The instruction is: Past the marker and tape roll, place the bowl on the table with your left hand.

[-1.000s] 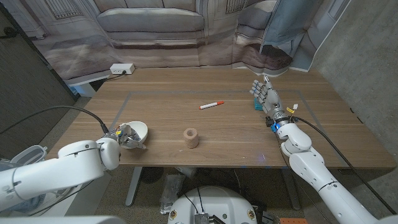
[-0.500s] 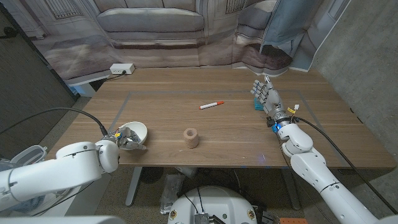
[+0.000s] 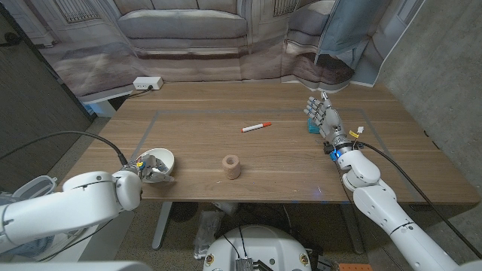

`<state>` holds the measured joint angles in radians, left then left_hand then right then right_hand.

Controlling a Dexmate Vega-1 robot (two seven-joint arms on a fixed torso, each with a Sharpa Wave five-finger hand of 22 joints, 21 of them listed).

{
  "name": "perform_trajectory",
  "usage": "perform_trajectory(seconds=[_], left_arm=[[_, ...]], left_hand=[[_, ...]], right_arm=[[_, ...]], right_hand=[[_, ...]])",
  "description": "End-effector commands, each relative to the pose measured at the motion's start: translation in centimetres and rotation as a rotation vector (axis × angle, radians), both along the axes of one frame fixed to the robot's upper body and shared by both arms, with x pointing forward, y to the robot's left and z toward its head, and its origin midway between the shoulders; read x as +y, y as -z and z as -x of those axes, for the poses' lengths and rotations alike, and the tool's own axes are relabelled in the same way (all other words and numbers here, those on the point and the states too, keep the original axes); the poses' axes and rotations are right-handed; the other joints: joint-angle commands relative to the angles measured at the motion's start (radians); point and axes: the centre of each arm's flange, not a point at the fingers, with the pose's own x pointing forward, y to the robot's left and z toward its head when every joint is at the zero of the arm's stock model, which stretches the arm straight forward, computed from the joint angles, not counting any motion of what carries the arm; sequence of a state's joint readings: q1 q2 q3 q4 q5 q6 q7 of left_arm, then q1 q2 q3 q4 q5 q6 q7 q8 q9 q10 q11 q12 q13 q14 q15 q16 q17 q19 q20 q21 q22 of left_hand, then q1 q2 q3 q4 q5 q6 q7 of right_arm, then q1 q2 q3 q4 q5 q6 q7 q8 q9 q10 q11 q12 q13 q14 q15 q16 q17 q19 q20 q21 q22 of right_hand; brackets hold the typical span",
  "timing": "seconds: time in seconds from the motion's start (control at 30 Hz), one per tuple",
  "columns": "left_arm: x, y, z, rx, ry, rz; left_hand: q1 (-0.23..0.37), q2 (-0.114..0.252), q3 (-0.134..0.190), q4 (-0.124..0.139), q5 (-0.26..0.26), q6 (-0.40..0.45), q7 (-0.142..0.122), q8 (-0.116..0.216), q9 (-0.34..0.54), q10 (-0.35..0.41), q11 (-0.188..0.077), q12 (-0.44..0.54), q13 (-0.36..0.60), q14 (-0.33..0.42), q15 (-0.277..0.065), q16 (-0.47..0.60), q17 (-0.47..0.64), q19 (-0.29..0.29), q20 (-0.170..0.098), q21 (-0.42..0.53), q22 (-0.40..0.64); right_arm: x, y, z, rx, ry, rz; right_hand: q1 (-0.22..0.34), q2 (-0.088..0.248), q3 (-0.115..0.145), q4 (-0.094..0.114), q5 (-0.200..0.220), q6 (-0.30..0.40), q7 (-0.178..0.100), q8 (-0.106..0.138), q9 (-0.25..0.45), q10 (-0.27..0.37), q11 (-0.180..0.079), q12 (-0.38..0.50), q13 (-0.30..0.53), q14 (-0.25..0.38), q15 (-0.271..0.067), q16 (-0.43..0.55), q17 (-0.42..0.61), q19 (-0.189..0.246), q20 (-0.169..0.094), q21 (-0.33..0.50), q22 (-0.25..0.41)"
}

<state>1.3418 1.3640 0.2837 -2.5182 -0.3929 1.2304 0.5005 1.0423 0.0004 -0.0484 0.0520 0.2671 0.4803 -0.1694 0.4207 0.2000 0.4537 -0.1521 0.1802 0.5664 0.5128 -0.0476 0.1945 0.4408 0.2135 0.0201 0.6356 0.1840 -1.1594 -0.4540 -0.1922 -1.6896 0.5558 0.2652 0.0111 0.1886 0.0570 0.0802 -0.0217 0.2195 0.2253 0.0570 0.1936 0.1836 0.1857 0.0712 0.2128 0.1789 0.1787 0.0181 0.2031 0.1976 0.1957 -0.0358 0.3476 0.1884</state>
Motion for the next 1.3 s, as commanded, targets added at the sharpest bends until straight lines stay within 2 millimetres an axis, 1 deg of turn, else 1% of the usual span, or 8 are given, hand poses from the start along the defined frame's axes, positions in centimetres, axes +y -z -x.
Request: perform_trajectory(seconds=[0.03, 0.07, 0.2, 0.4, 0.53, 0.73, 1.07, 1.3], left_arm=[[-0.2, -0.9, -0.2, -0.031, 0.007, -0.004], [-0.2, -1.0, -0.2, -0.035, 0.010, -0.006], [0.0, -1.3, -0.5, -0.041, 0.016, -0.005], [0.0, -1.7, -0.7, -0.045, 0.018, -0.008], [-0.1, -2.0, -0.7, -0.046, 0.018, -0.012], [-0.2, -2.3, -0.7, -0.047, 0.023, -0.020], [-0.6, -2.7, -0.6, -0.043, 0.022, -0.026], [-0.7, -3.6, -0.2, -0.049, 0.023, -0.045]], left_hand=[[-0.003, -0.006, -0.010, 0.000, 0.011, -0.021, 0.001, -0.016, 0.000, -0.022, 0.005, -0.003, -0.008, -0.027, -0.049, -0.008, -0.006, -0.006, 0.005, -0.006, 0.004], [-0.003, -0.007, -0.011, 0.000, 0.013, -0.028, 0.006, -0.022, -0.001, -0.032, 0.006, -0.003, -0.012, -0.038, -0.047, -0.010, -0.009, -0.007, 0.006, -0.007, 0.004], [-0.003, -0.007, -0.014, 0.000, 0.016, -0.045, 0.001, -0.035, -0.001, -0.041, 0.011, -0.001, -0.020, -0.055, -0.042, -0.010, -0.015, -0.013, 0.009, -0.012, 0.005], [-0.003, -0.005, -0.014, 0.001, 0.018, -0.044, 0.001, -0.038, -0.001, -0.040, 0.008, 0.003, -0.025, -0.054, -0.042, -0.007, -0.018, -0.014, 0.010, -0.014, 0.005], [-0.003, -0.001, -0.013, 0.002, 0.019, -0.038, 0.001, -0.038, -0.001, -0.033, 0.013, 0.008, -0.029, -0.056, -0.040, -0.005, -0.021, -0.014, 0.010, -0.015, 0.005], [-0.003, 0.002, -0.013, 0.003, 0.021, -0.030, 0.001, -0.039, -0.001, -0.029, 0.010, 0.011, -0.033, -0.051, -0.042, -0.001, -0.025, -0.014, 0.012, -0.017, 0.005], [-0.002, 0.007, -0.013, 0.004, 0.022, -0.023, 0.002, -0.041, -0.001, -0.022, 0.005, 0.015, -0.041, -0.044, -0.043, 0.005, -0.030, -0.013, 0.013, -0.018, 0.006], [-0.002, 0.010, -0.013, 0.004, 0.023, -0.020, 0.005, -0.043, -0.001, -0.021, 0.004, 0.016, -0.045, -0.043, -0.042, 0.007, -0.034, -0.012, 0.014, -0.020, 0.006]], right_arm=[[0.1, -0.2, 0.0, 0.001, -0.002, 0.006], [0.1, -0.2, 0.0, 0.002, -0.003, 0.007], [0.1, -0.2, -0.1, 0.004, -0.002, 0.006], [0.1, -0.2, 0.0, 0.002, 0.003, 0.005], [0.0, -0.2, 0.2, -0.003, 0.005, 0.004], [-0.3, -0.1, 0.5, -0.005, 0.009, -0.007], [-0.6, -0.1, 0.7, -0.011, 0.010, -0.006], [-0.7, -0.1, 0.6, -0.009, 0.009, -0.013]], right_hand=[[0.004, 0.009, -0.005, 0.000, 0.000, 0.003, -0.004, 0.003, 0.003, 0.008, -0.004, -0.002, 0.006, 0.006, -0.002, 0.000, 0.002, 0.009, -0.026, -0.004, 0.006], [0.004, 0.009, -0.005, 0.000, 0.000, 0.003, -0.004, 0.003, 0.003, 0.008, 0.000, -0.002, 0.006, 0.006, -0.001, 0.000, 0.002, 0.010, -0.026, -0.004, 0.006], [0.004, 0.010, -0.005, -0.001, 0.000, 0.004, -0.004, 0.003, 0.003, 0.008, 0.003, -0.002, 0.006, 0.007, -0.002, 0.000, 0.002, 0.010, -0.026, -0.005, 0.006], [0.004, 0.010, -0.005, -0.001, 0.000, 0.004, -0.005, 0.003, 0.003, 0.007, 0.002, -0.002, 0.006, 0.006, -0.002, 0.000, 0.002, 0.010, -0.026, -0.006, 0.006], [0.004, 0.010, -0.005, -0.001, 0.000, 0.004, -0.005, 0.003, 0.003, 0.007, 0.002, -0.002, 0.006, 0.006, -0.002, 0.000, 0.003, 0.011, -0.026, -0.006, 0.006], [0.004, 0.010, -0.005, -0.001, 0.000, 0.004, -0.005, 0.003, 0.003, 0.008, 0.002, -0.002, 0.006, 0.006, -0.001, 0.000, 0.003, 0.011, -0.026, -0.007, 0.006], [0.004, 0.011, -0.005, -0.001, 0.000, 0.003, -0.004, 0.002, 0.003, 0.009, 0.005, -0.002, 0.006, 0.009, -0.002, 0.001, 0.003, 0.011, -0.025, -0.008, 0.006], [0.004, 0.011, -0.006, -0.001, 0.000, 0.004, -0.005, 0.003, 0.003, 0.008, 0.003, -0.003, 0.006, 0.010, -0.002, 0.001, 0.003, 0.012, -0.025, -0.009, 0.006]])
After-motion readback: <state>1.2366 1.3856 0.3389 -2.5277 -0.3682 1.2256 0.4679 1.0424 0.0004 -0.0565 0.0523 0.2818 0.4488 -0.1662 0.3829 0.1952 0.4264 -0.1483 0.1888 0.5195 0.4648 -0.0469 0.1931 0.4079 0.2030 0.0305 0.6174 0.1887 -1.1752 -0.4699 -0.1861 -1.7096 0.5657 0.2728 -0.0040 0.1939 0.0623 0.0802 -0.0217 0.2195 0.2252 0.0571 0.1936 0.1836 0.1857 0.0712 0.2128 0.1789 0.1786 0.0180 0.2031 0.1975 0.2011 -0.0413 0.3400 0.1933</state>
